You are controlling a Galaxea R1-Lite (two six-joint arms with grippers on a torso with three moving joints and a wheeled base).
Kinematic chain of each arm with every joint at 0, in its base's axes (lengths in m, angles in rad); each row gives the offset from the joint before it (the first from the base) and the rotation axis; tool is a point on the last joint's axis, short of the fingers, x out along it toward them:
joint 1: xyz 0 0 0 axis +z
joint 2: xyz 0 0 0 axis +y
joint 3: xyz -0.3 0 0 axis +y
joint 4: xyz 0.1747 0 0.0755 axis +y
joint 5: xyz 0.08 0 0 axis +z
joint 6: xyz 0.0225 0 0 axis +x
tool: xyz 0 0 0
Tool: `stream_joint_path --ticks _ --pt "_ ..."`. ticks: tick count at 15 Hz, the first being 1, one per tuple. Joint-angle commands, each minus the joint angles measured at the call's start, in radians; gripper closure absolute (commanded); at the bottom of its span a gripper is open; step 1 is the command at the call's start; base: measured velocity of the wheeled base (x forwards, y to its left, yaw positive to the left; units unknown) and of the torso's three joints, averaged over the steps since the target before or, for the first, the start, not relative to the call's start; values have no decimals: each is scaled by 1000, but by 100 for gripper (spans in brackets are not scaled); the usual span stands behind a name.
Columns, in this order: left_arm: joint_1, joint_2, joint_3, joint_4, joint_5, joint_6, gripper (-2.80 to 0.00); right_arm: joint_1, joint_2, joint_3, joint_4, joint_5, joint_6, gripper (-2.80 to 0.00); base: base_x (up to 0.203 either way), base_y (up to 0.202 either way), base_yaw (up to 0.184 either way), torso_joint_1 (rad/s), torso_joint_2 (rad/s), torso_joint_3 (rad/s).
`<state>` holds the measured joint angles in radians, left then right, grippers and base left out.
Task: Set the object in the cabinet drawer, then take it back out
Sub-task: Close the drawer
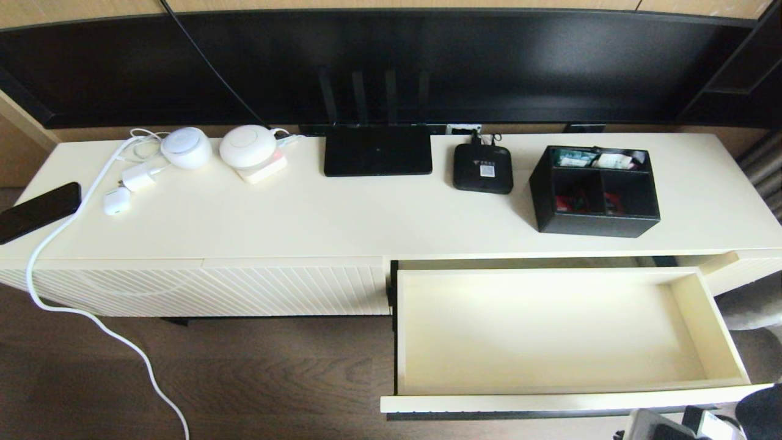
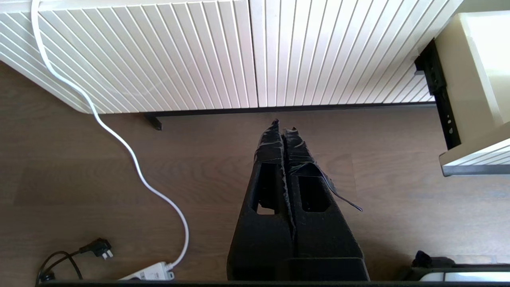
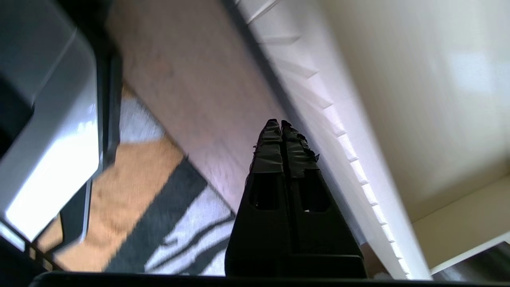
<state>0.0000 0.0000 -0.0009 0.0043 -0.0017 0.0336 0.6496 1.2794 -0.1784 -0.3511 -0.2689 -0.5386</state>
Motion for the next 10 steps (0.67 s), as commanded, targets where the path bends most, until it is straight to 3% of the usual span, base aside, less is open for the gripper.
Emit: stream_joint_path --ticks 1,6,10 --pt "0 1 1 0 0 0 0 8 58 21 6 4 -19 0 0 0 0 0 0 0" --pt "0 2 1 0 0 0 0 6 207 19 -20 11 -16 0 0 0 0 0 0 0" --pt "0 1 1 -1 0 0 0 -24 344 17 -233 11 0 0 0 0 0 0 0 0"
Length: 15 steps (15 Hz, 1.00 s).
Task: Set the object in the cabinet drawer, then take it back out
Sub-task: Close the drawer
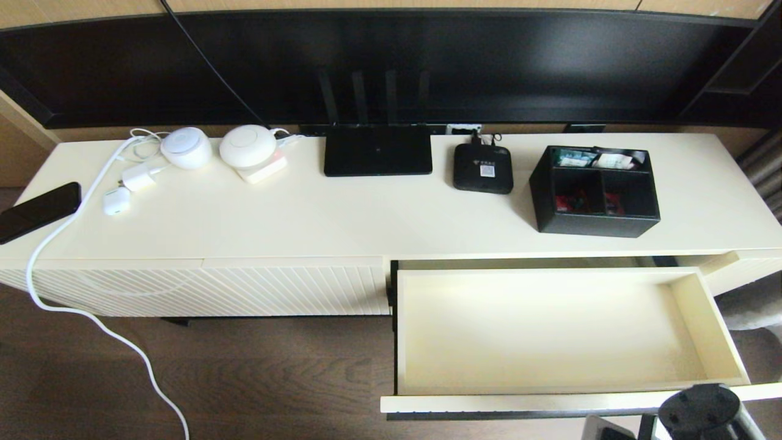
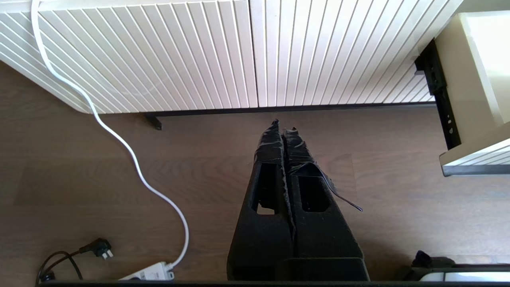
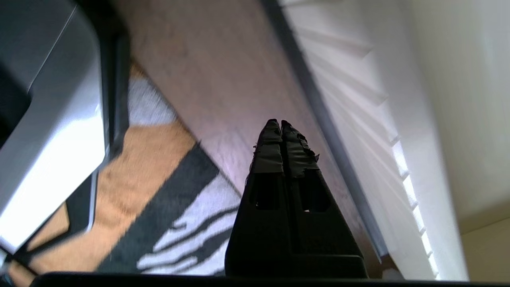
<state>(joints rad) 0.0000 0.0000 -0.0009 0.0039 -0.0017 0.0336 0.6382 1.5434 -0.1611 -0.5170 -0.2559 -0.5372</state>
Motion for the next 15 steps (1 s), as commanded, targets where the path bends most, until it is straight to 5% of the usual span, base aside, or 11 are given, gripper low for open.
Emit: stream_joint_path --ticks 1,15 --pt "0 2 -1 1 0 0 0 -25 111 -1 -138 -2 6 0 0 0 0 0 0 0" --pt "0 2 0 1 0 0 0 -176 372 -55 -814 -41 17 0 0 0 0 0 0 0"
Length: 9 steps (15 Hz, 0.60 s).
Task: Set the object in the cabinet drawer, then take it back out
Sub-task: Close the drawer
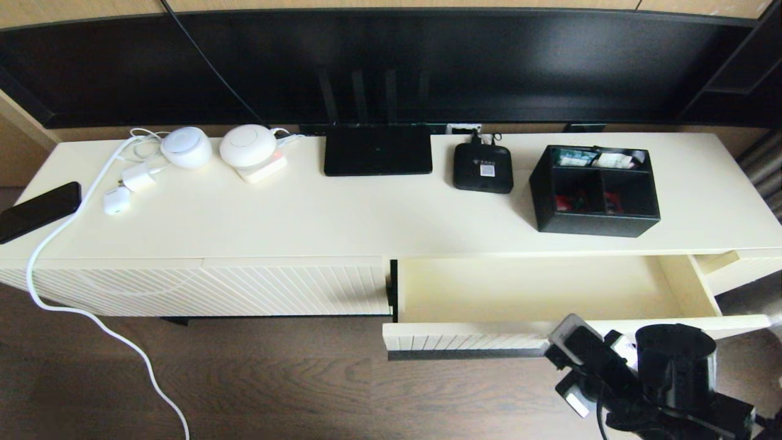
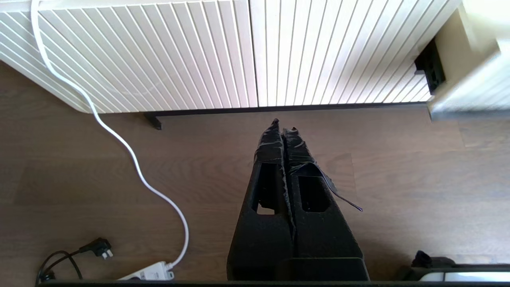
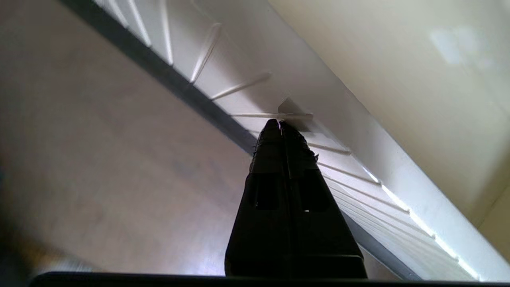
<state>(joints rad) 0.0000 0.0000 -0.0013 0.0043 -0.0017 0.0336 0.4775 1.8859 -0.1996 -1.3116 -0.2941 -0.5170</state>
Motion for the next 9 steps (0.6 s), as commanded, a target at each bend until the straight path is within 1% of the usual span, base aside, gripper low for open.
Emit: stream_joint_path --ticks 1,6,9 --pt "0 0 0 0 0 0 0 -30 33 -29 -40 -4 -6 0 0 0 0 0 0 0" --pt "0 2 1 -1 0 0 0 -38 82 -87 -129 -8 -2 0 0 0 0 0 0 0" --pt "0 0 0 -1 0 0 0 -37 159 -116 -207 -37 14 0 0 0 0 0 0 0"
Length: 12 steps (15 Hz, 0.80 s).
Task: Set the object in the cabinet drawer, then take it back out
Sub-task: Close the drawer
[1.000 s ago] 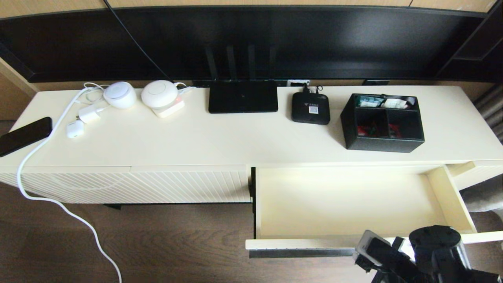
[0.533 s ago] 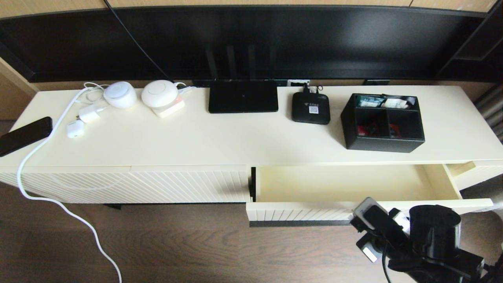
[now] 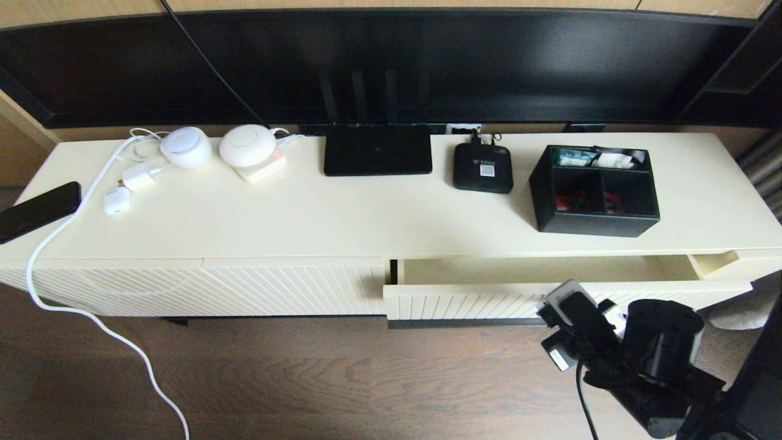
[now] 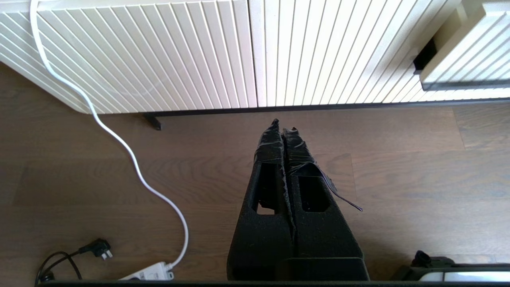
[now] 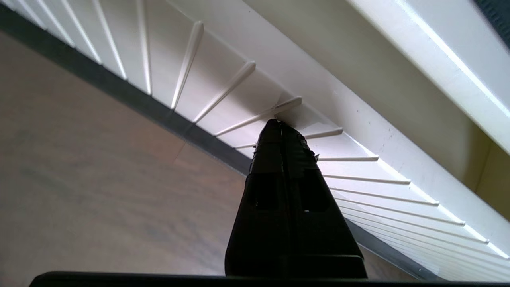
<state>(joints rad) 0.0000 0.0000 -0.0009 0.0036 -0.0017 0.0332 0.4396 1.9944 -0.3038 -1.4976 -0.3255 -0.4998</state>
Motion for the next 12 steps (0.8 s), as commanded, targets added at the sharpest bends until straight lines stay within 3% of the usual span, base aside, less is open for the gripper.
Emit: stream_joint_path --ticks 1,12 --pt "0 1 0 1 0 1 0 1 76 -20 -29 -21 -2 0 0 0 0 0 0 0" --pt "0 2 -1 1 0 1 0 -41 196 -231 -32 -41 92 0 0 0 0 0 0 0"
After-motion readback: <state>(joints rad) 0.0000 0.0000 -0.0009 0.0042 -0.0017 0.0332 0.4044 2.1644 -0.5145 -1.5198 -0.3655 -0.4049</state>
